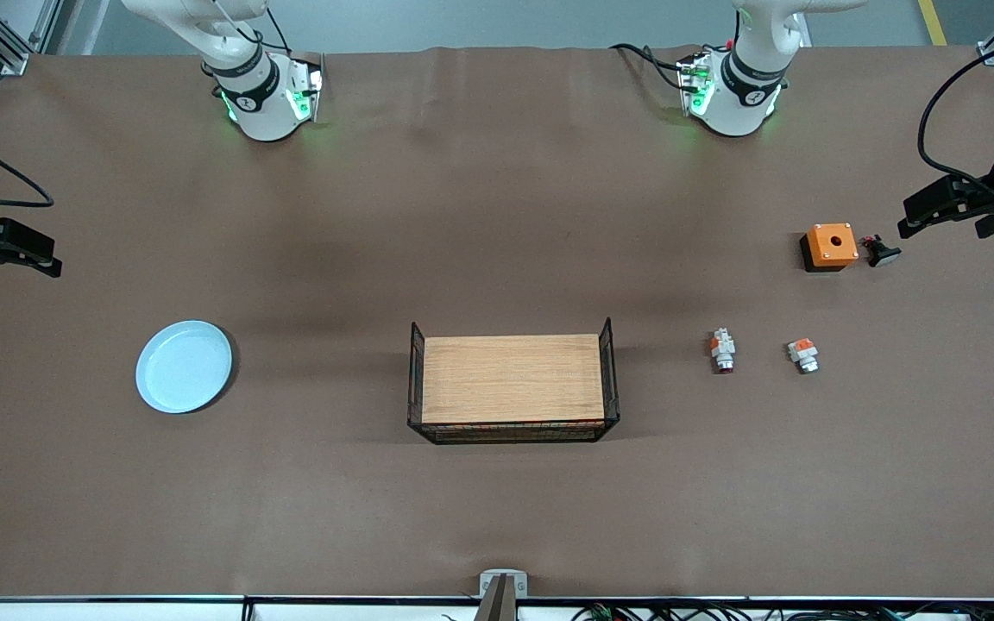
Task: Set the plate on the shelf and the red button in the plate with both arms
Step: 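Reach the right gripper to the plate while the left gripper reaches the button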
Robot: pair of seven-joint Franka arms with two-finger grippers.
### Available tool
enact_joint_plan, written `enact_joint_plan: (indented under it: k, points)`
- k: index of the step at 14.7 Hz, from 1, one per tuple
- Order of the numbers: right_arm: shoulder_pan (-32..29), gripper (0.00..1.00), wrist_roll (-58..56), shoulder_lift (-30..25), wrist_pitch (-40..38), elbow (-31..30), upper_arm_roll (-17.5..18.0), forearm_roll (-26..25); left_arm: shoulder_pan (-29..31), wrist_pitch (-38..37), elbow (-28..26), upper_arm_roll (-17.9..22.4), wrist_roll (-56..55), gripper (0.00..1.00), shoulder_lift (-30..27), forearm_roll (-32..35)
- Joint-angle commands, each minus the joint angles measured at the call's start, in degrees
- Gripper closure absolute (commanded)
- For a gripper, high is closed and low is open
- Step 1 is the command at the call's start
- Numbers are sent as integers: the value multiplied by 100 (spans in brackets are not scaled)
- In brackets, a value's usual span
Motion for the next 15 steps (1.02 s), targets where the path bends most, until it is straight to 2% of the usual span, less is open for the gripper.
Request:
enact_joint_plan:
  k: [1, 7, 10, 13, 15]
  points:
    - [-80, 0, -69, 80, 82, 46, 29, 127, 24, -105, 101, -9, 88, 0, 21, -14]
    - [-80, 0, -78, 185, 117, 55, 29, 101, 41, -105, 110, 0, 71, 0, 21, -14]
    - [-97, 0, -87, 773, 153, 29, 20, 22, 33, -166, 83, -8, 79, 0, 196, -58]
    - [-168, 0, -78, 1134, 188, 11, 20, 48, 24, -640, 48, -8, 70, 0, 512, -93]
    - [-150, 0, -113, 1669, 179, 28, 20, 4, -20, -633, -65, -35, 44, 0, 732, -102]
